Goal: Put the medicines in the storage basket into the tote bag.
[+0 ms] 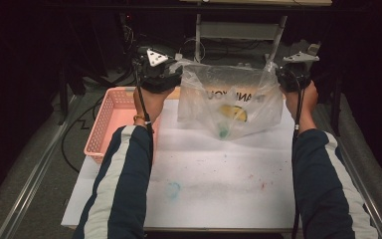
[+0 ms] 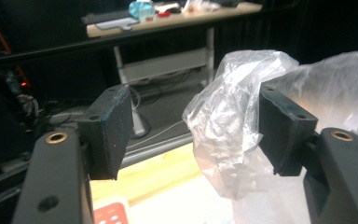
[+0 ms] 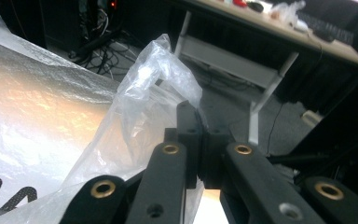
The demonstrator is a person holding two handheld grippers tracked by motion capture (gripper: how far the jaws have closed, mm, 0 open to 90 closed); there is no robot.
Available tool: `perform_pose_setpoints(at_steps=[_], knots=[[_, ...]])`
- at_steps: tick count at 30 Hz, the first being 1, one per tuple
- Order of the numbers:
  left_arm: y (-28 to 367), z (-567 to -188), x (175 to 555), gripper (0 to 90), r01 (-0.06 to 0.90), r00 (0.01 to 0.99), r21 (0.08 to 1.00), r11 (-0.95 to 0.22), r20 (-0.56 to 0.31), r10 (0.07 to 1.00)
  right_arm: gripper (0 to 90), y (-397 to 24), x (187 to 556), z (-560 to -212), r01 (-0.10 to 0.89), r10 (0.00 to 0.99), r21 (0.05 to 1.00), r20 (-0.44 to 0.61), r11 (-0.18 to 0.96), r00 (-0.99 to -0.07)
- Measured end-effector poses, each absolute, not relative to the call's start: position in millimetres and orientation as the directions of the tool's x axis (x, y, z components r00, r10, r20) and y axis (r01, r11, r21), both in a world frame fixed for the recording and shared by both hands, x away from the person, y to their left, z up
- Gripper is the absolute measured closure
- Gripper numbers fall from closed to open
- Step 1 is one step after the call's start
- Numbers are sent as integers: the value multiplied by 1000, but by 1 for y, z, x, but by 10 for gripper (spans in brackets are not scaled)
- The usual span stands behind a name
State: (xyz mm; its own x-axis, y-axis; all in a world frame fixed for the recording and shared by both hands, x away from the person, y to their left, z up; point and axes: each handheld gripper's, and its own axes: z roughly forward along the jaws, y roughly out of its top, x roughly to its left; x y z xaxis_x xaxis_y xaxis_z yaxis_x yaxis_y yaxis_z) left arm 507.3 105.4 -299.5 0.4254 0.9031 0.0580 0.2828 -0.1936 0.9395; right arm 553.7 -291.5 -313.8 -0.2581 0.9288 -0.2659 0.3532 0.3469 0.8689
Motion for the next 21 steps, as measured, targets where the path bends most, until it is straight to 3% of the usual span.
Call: perform_pose_setpoints(at_steps=[6, 14, 21], knots=[[87, -294, 508, 317, 220, 479, 946, -238, 108, 871, 900, -289, 559, -317, 353, 924, 864, -276, 359, -265], [84, -256, 495, 318, 124, 451, 962, -243, 164, 877, 900, -288, 563, -302, 336, 920, 861, -321, 382, -226], [87, -277, 481, 317, 141, 486, 956, -257, 159, 859, 900, -293, 567, -302, 384, 918, 834, -351, 397, -186]])
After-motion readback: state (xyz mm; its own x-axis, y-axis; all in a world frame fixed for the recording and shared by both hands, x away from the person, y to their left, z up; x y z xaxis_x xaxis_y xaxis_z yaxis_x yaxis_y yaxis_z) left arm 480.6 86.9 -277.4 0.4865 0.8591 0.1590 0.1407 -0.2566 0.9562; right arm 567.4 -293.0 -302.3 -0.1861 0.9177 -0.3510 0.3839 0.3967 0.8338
